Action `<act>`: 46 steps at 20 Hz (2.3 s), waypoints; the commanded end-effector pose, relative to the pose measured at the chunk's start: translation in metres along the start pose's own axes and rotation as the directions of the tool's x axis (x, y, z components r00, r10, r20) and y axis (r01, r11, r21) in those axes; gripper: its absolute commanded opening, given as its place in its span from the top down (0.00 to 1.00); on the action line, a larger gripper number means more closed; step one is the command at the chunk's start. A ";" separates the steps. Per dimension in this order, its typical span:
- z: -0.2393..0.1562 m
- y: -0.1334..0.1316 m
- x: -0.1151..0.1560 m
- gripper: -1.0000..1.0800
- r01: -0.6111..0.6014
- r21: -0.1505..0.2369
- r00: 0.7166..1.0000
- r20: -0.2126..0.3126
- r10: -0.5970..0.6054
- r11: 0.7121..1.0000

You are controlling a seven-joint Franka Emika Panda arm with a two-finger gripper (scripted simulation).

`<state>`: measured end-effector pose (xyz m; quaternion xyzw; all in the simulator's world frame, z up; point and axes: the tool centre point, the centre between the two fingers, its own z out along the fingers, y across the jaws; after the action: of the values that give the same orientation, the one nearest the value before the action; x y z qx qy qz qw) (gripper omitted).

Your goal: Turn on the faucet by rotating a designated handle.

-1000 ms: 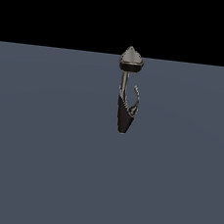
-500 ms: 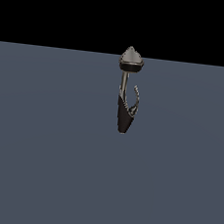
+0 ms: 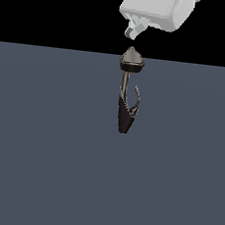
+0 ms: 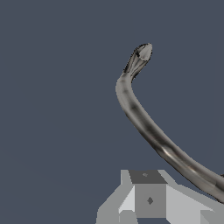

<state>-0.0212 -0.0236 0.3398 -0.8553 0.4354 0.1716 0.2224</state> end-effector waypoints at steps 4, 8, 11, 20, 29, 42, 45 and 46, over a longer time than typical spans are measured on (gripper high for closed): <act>0.024 -0.008 0.048 1.00 -0.174 0.055 0.984 0.060 0.171 0.983; 0.044 -0.010 0.083 1.00 -0.300 0.084 0.951 0.107 0.291 0.950; 0.058 -0.009 0.107 1.00 -0.384 0.098 0.919 0.140 0.369 0.918; 0.089 -0.004 0.154 1.00 -0.541 0.115 0.833 0.207 0.513 0.833; 0.097 -0.001 0.165 1.00 -0.577 0.117 0.808 0.222 0.545 0.808; 0.098 0.017 0.140 1.00 -0.577 0.117 0.809 0.222 0.545 0.809; 0.098 0.022 0.133 1.00 -0.577 0.117 0.809 0.222 0.545 0.809; 0.099 0.024 0.131 1.00 -0.577 0.117 0.809 0.222 0.545 0.809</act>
<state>0.0295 -0.0761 0.1830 -0.6439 0.6641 0.2618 0.2752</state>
